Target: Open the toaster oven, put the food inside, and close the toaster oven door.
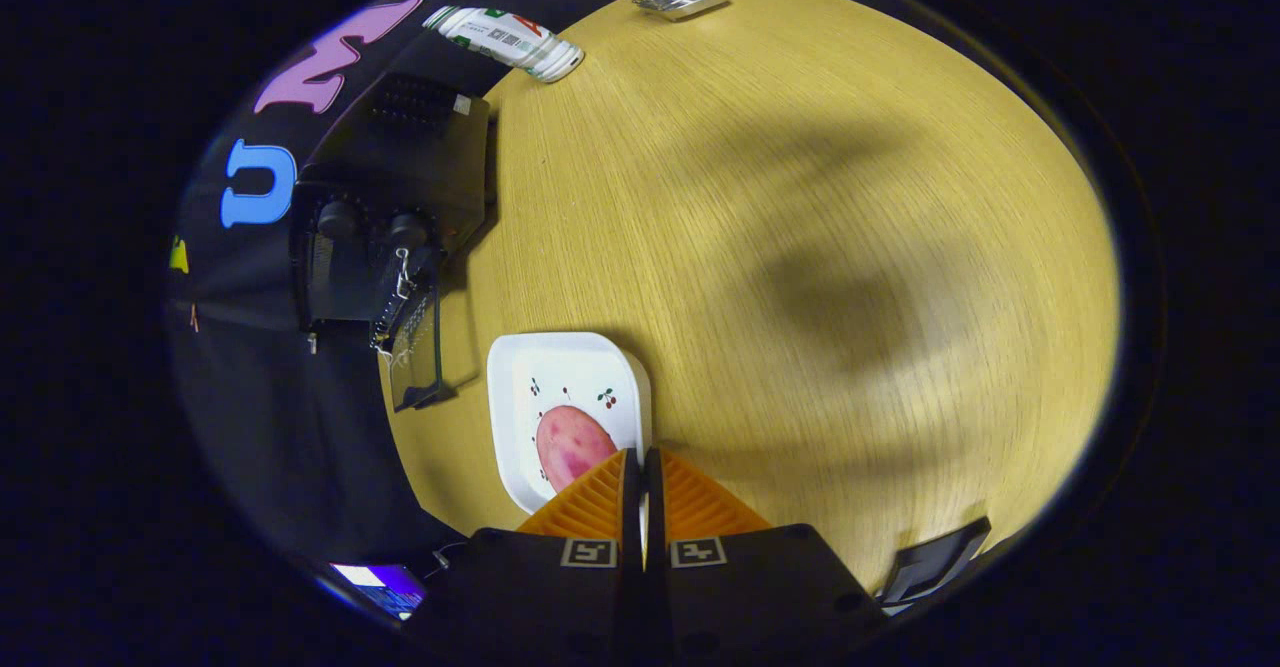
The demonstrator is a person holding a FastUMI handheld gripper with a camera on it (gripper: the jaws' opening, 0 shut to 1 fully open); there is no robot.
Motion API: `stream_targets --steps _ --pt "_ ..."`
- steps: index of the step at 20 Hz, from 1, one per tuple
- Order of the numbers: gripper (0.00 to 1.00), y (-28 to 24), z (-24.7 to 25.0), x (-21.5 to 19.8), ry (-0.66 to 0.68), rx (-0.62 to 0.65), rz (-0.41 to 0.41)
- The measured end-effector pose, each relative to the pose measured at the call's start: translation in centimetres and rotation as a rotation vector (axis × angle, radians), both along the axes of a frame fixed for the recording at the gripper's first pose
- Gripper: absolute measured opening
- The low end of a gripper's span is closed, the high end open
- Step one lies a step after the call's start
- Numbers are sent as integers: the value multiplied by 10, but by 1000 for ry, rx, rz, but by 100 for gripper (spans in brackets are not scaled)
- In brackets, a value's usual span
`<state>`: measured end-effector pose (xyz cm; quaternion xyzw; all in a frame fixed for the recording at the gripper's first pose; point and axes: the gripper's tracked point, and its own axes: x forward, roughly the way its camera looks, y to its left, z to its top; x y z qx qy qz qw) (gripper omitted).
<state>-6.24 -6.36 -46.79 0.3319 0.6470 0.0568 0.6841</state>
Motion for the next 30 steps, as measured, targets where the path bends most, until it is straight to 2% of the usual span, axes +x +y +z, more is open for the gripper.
stream_targets --steps 3,6,9,13,22,30 --pt "5 13 19 0 -13 64 -106" --pt "5 31 37 3 -44 84 -159" --pt "5 60 59 6 -68 99 -206" --pt "5 111 77 21 -73 131 -328" --pt "5 215 77 84 -61 102 -610" --pt "5 259 60 142 -49 36 -848"
